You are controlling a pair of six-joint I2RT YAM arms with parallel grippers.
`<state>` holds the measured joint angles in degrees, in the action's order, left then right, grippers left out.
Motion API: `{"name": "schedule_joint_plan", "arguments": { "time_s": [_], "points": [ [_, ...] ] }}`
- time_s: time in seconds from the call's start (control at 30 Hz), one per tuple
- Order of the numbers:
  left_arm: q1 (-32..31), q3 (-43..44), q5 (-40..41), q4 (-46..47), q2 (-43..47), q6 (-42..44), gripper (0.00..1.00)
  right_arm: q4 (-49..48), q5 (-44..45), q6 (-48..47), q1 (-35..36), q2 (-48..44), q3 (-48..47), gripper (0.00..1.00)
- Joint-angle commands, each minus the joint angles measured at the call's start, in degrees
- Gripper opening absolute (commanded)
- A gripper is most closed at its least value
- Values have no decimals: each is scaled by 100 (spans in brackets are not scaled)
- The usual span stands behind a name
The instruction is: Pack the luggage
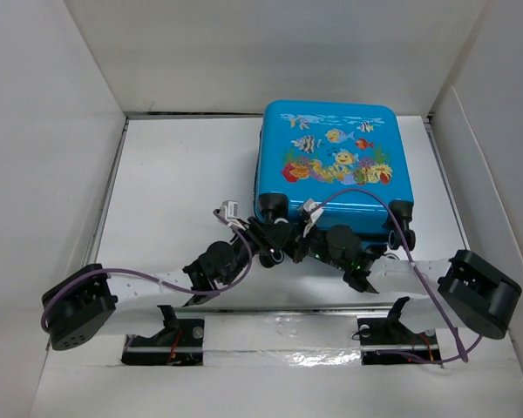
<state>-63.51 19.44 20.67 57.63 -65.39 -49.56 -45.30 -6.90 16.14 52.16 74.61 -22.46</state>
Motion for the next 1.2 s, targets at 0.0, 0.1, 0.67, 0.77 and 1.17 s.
{"name": "schedule_joint_plan", "arguments": {
  "time_s": [0.0, 0.1, 0.67, 0.77, 1.17],
  "points": [
    [-399, 850, -2681, 1524, -333, 315, 0, -76, -277, 153, 205, 246, -750, 0],
    [-399, 746, -2490, 1278, -204, 403, 7, 266, -85, 47, 400, 423, -892, 17],
    [1358, -203, -3006, -1966, 1854, 597, 96, 2868, 1155, -331, 347, -1993, -373, 82],
    [1657, -318, -3296, -1878, 1854, 588, 96, 3132, 1120, -454, 347, -2266, -487, 84],
    [2211, -564, -3675, -2218, 2292, 807, 86, 2658, 944, -621, 347, -1660, -1261, 87]
  ]
}}
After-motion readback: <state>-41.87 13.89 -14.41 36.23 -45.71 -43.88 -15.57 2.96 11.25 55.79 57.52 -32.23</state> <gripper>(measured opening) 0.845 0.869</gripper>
